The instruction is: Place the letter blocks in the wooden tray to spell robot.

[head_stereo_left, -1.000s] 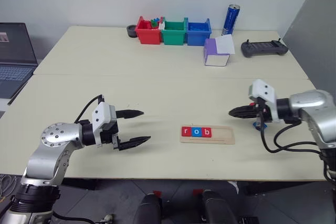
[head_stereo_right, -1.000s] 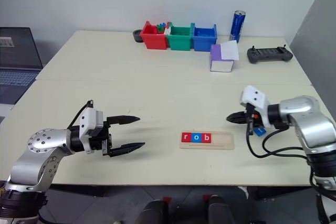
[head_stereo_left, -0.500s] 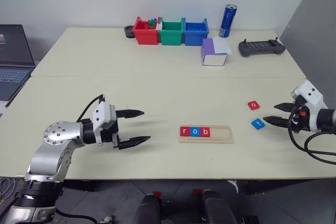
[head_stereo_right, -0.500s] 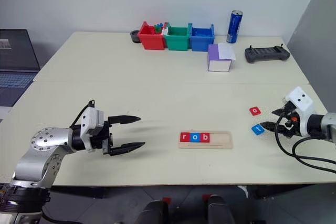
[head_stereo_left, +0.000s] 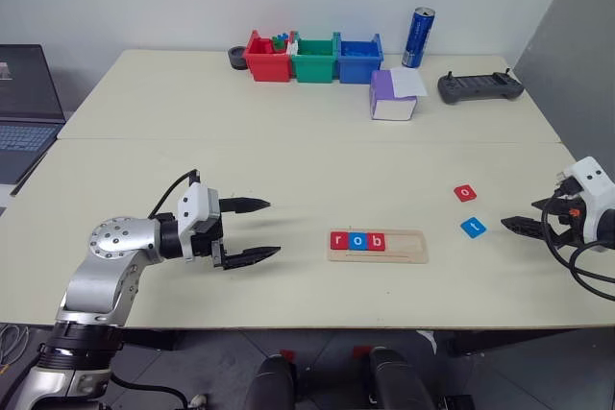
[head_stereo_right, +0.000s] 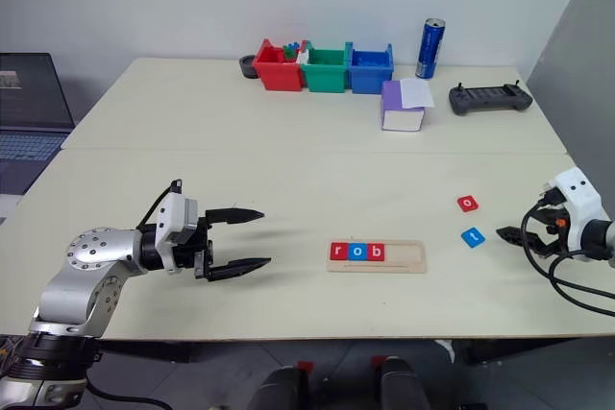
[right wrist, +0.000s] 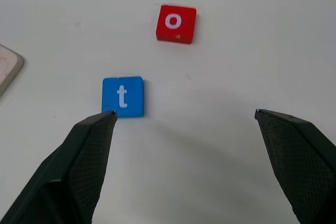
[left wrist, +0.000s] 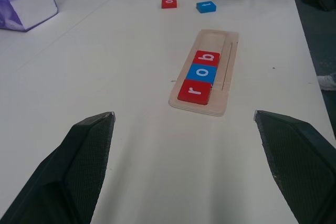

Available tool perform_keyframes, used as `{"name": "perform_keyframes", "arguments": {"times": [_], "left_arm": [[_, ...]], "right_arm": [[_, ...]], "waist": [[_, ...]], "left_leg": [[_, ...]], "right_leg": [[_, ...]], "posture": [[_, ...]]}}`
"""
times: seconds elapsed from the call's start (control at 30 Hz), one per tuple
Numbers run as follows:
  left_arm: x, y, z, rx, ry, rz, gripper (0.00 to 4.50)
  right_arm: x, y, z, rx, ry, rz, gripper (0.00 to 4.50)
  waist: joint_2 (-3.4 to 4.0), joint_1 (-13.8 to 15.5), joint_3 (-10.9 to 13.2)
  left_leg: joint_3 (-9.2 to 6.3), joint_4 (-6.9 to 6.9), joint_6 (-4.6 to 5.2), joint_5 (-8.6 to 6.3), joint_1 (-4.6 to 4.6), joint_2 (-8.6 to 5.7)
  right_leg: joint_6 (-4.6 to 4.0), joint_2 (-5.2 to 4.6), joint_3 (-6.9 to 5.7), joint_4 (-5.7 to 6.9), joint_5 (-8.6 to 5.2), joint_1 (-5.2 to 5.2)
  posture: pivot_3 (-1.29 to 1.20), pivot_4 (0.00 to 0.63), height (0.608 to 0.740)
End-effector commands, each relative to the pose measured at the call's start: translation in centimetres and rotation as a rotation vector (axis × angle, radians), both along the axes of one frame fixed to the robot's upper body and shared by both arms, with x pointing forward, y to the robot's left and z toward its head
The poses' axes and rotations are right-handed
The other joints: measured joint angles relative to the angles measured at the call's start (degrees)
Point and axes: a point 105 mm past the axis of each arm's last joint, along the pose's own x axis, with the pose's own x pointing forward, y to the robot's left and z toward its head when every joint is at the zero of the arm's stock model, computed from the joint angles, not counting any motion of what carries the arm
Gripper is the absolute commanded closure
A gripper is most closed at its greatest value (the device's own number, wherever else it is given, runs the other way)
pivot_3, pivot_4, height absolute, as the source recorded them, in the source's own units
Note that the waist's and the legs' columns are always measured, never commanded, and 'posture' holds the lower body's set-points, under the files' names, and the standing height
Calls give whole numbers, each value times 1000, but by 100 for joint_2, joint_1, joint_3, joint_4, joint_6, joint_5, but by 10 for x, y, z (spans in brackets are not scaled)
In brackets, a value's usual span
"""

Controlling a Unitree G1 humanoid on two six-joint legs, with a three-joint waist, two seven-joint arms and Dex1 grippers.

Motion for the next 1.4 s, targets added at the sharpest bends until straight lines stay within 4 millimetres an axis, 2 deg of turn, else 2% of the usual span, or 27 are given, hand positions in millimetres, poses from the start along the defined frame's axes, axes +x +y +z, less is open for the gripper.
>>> {"name": "perform_keyframes", "arguments": {"times": [0.03,0.2,0.47,0.77,1.07,1.4], "left_arm": [[0,4,7,4,-32,2,0],[0,2,6,0,-35,2,0],[-1,3,8,5,-39,4,0],[-2,0,11,3,-43,4,0],[-1,2,10,5,-42,12,0],[-5,4,12,2,-46,29,0]], "right_arm": [[6,9,17,33,-83,30,22],[11,14,14,21,-89,41,22],[29,9,27,14,-151,-9,22],[32,10,25,23,-152,-11,22],[43,17,25,39,-170,-14,22],[51,13,20,48,-165,-54,22]], "waist": [[0,-6,0],[0,7,0],[0,4,0],[0,5,0],[0,2,0],[1,-1,0]], "left_leg": [[0,0,0,0,2,0],[-1,1,0,0,0,0],[0,0,0,0,0,0],[0,0,0,0,-1,0],[0,0,0,0,-1,0],[1,-1,0,0,0,0]], "right_leg": [[0,0,0,1,0,0],[1,0,0,1,1,0],[2,0,0,-1,1,0],[2,0,0,-1,2,0],[3,0,1,0,2,0],[2,0,1,0,2,0]], "posture": [[0,150,740],[0,150,740],[0,150,740],[0,150,740],[0,150,740],[0,150,740]]}}
